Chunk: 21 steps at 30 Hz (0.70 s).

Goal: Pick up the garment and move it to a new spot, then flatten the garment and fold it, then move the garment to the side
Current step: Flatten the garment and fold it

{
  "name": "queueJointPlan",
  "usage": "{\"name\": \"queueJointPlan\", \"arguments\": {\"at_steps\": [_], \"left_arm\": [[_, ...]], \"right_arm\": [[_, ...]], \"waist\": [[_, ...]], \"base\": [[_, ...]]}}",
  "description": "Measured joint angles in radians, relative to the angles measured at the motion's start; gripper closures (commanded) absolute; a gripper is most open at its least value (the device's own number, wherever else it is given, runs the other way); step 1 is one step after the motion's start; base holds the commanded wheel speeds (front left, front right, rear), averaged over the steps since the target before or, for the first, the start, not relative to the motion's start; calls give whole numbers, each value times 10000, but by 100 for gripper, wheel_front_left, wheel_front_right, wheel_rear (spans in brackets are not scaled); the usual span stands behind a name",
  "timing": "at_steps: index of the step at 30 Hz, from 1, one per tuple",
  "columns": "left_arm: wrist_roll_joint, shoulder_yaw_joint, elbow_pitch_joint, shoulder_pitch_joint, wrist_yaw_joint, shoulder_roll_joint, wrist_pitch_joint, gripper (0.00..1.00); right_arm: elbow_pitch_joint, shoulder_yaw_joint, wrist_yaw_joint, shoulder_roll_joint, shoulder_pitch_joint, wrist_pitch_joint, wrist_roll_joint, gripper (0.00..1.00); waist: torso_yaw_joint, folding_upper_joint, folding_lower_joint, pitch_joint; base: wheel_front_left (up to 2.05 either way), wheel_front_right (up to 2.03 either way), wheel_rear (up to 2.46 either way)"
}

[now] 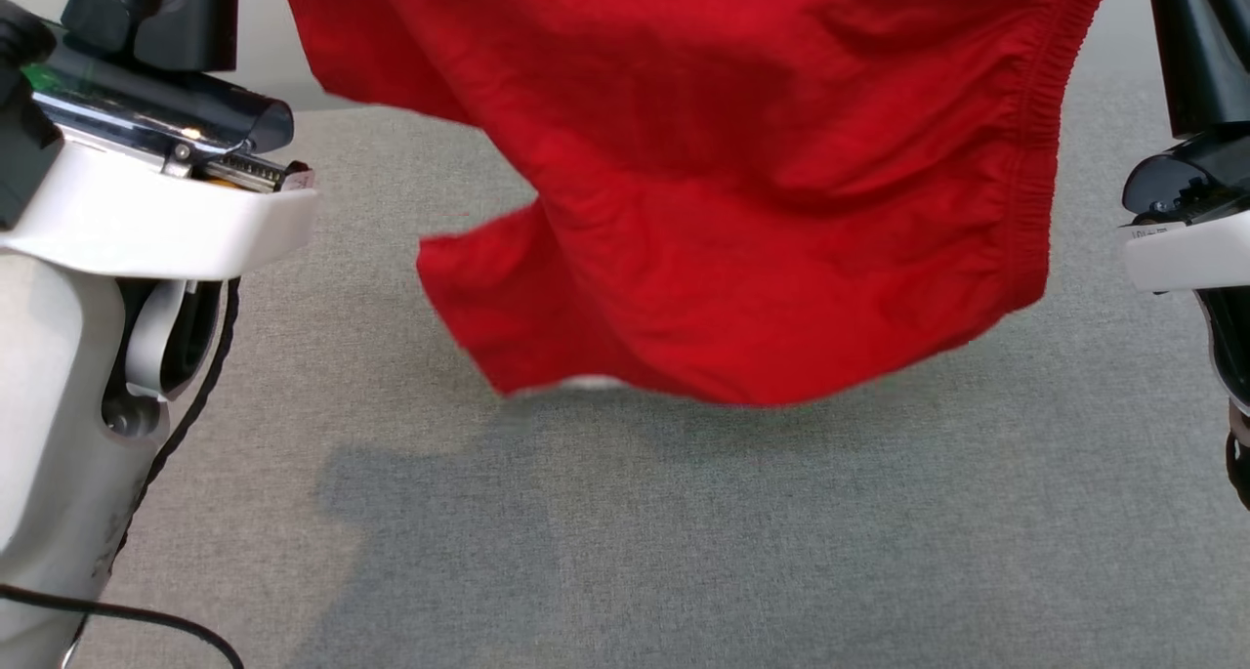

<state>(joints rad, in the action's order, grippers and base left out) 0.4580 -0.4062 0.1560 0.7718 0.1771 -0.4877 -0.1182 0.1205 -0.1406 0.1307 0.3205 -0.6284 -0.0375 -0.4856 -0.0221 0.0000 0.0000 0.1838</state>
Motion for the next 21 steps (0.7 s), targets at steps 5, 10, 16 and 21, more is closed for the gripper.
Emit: {"name": "queueJointPlan", "arguments": {"at_steps": [5, 10, 16, 21], "left_arm": [[82, -50, -341, 330, -98, 205, -69, 100], [372, -19, -1087, 1022, -439, 499, -366, 100], [518, -136, -2679, 2443, -1035, 995, -675, 100], [556, -199, -4213, 3766, -1465, 1360, -863, 100]], "right_arm": [[-190, -25, 0, -8, -247, -31, -182, 100], [-763, -23, -2, -134, -924, 38, -449, 100], [-2061, -288, -2, -359, -2521, 370, -817, 100], [-3244, -673, -2, -579, -4051, 746, -988, 100]], "waist": [[-24, 0, 0, 209], [-38, 0, 0, 636], [-60, 0, 0, 1383], [-78, 0, 0, 1994]], "base": [[0, 0, 0], [0, 0, 0], [0, 0, 0], [0, 0, 0]]}}
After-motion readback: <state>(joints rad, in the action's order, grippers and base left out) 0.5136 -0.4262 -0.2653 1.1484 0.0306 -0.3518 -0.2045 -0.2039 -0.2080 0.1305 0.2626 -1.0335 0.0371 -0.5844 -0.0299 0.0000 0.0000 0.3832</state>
